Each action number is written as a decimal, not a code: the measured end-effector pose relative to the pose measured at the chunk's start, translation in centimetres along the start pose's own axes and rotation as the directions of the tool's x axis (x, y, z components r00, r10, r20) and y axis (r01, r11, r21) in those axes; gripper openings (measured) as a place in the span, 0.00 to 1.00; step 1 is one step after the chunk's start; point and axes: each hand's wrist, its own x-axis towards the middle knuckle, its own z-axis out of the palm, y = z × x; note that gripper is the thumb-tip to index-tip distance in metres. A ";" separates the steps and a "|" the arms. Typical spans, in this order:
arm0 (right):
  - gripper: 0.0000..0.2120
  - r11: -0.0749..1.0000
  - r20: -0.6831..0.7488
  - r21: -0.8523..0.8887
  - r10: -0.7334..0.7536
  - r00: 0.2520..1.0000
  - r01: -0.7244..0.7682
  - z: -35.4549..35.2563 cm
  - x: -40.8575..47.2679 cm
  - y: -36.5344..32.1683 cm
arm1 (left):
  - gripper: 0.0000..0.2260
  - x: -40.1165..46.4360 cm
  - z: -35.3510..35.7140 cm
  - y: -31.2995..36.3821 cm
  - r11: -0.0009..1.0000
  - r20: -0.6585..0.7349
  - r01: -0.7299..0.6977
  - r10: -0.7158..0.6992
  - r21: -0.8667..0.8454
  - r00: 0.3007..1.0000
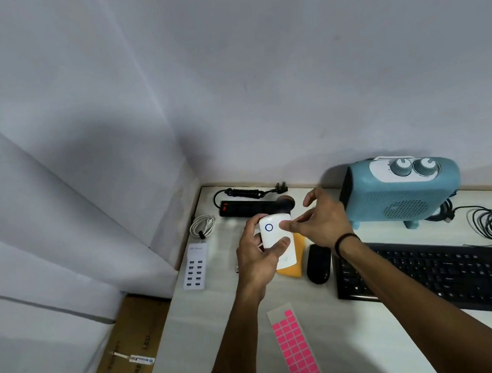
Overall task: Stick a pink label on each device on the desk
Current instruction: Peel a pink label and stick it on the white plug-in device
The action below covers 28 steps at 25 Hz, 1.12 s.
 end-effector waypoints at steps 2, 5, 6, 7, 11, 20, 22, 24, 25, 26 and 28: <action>0.29 1.000 0.061 -0.004 0.025 0.998 -0.024 -0.9 0.2 -0.1 | 0.26 -0.3 -0.5 0.1 1.000 0.033 -0.011 0.012 -0.025 0.999; 0.19 0.985 0.220 0.173 -0.041 0.975 0.002 -0.9 0.3 0.5 | 0.27 -0.4 -1.3 0.5 1.000 0.083 -0.022 0.024 -0.022 0.996; 0.16 0.973 0.248 0.231 -0.059 0.967 0.000 -0.7 0.3 0.7 | 0.27 -0.4 -1.4 0.6 1.000 0.091 -0.019 0.020 -0.015 0.996; 0.13 0.964 0.260 0.267 -0.060 0.964 -0.012 -0.4 0.3 0.8 | 0.26 -0.3 -1.6 0.6 1.000 0.096 -0.016 0.017 -0.018 0.995; 0.09 0.946 0.249 0.323 -0.050 0.967 -0.034 0.4 0.7 1.0 | 0.22 -0.3 -1.7 0.2 0.996 0.096 0.033 -0.026 -0.079 0.995; 0.09 0.956 0.217 0.289 -0.008 0.976 -0.056 3.2 1.2 1.7 | 0.10 0.7 -1.3 -0.6 0.989 -0.043 0.127 -0.130 -0.069 0.991; 0.06 0.941 0.198 0.305 0.087 0.976 -0.145 4.6 1.3 2.8 | 0.11 0.9 -1.8 -1.8 0.979 -0.004 0.186 -0.187 -0.087 0.982; 0.05 0.919 0.217 0.311 0.182 0.959 -0.245 6.4 1.1 3.8 | 0.14 1.3 -2.4 -3.4 0.965 0.006 0.235 -0.236 -0.120 0.972; 0.07 0.903 0.239 0.315 0.223 0.945 -0.293 7.6 1.0 4.2 | 0.15 1.6 -2.8 -4.3 0.958 -0.004 0.257 -0.259 -0.126 0.966; 0.09 0.889 0.253 0.312 0.261 0.932 -0.334 8.9 1.1 4.5 | 0.16 1.8 -3.3 -5.1 0.953 -0.017 0.279 -0.283 -0.117 0.959; 0.11 0.868 0.263 0.301 0.322 0.909 -0.395 11.4 1.2 5.4 | 0.14 2.4 -4.5 -6.9 0.947 -0.060 0.313 -0.317 -0.068 0.946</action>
